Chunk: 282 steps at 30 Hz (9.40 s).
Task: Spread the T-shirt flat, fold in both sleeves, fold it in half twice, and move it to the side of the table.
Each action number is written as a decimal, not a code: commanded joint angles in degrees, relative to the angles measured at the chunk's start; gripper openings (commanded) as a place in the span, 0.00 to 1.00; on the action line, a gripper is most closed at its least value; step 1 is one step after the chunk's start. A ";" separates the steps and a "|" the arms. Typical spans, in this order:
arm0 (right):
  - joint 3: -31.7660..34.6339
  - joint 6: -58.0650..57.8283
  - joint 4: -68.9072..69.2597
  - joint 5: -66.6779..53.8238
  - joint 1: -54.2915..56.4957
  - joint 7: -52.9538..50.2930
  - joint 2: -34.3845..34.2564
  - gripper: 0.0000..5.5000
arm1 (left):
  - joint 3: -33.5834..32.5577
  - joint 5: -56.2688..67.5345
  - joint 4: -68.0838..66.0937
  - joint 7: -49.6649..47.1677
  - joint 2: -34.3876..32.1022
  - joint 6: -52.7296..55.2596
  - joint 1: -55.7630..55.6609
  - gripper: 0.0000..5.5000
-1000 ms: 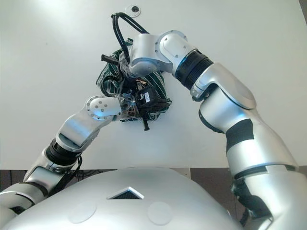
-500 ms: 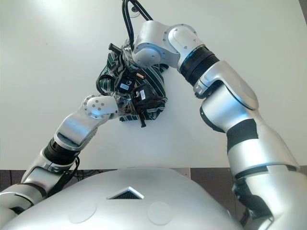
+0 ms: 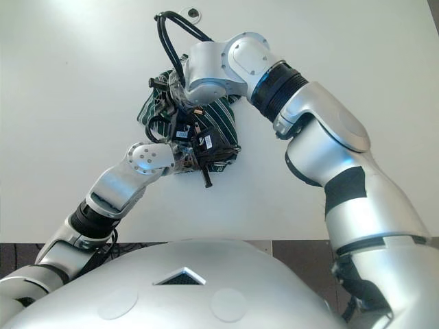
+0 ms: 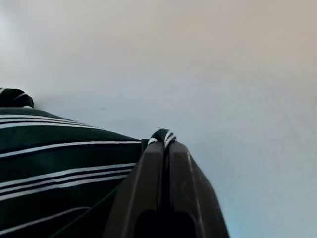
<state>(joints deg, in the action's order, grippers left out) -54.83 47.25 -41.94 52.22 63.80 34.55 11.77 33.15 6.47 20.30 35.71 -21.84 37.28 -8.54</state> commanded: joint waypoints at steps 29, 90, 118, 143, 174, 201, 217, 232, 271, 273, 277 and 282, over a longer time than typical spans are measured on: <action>26.66 -18.29 -5.94 -25.38 -7.46 5.20 11.10 0.00 | -18.89 5.20 8.77 3.72 -9.23 0.28 -0.62 0.00; 52.56 -38.73 1.59 -55.19 4.64 29.10 18.91 0.00 | -42.03 7.99 -47.71 36.77 -26.64 -20.45 -48.02 0.00; 46.11 -70.18 70.66 -60.43 -68.53 35.27 43.53 0.22 | -43.69 19.52 28.58 21.10 -31.06 6.21 37.45 0.16; 31.47 -68.59 47.91 -46.82 -59.43 11.29 26.76 0.00 | -27.20 5.57 -18.38 18.09 -30.69 -6.29 13.96 0.00; 42.56 -64.57 24.84 -57.26 -35.72 9.41 15.40 0.00 | -46.90 22.56 -18.74 8.65 -19.98 3.27 3.64 0.00; 51.35 -35.61 -16.20 -48.89 -24.39 -21.04 8.72 0.00 | -47.29 25.34 -21.50 7.81 -15.36 9.48 6.72 0.26; 59.59 -48.55 2.53 -58.50 -28.72 -20.08 3.03 0.00 | -40.52 23.58 -18.45 6.35 -13.52 10.59 13.64 0.18; 54.92 -56.32 15.82 -55.40 -36.61 -17.31 4.71 0.00 | -41.18 33.79 -3.45 5.15 -10.55 14.72 8.49 0.01; 65.39 -83.51 47.46 -67.18 -78.26 11.38 33.27 0.33 | -34.13 33.56 11.23 -2.00 -5.53 11.54 14.99 0.20; 64.34 -80.59 45.23 -65.59 -79.22 11.24 32.93 0.33 | -34.40 33.72 11.01 -1.91 -5.72 11.39 14.84 0.20; 62.87 -78.69 44.21 -65.85 -78.96 12.57 32.61 0.28 | -33.87 33.25 10.39 -1.75 -5.80 10.81 14.40 0.20; 62.35 -78.20 46.92 -67.19 -79.76 13.70 32.18 0.15 | -34.31 33.12 10.11 -1.27 -6.24 10.16 13.83 0.20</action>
<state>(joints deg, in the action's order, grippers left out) 9.80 -29.51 5.20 -15.73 -13.95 47.60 43.83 -0.78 39.98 30.35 34.26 -26.99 48.18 5.80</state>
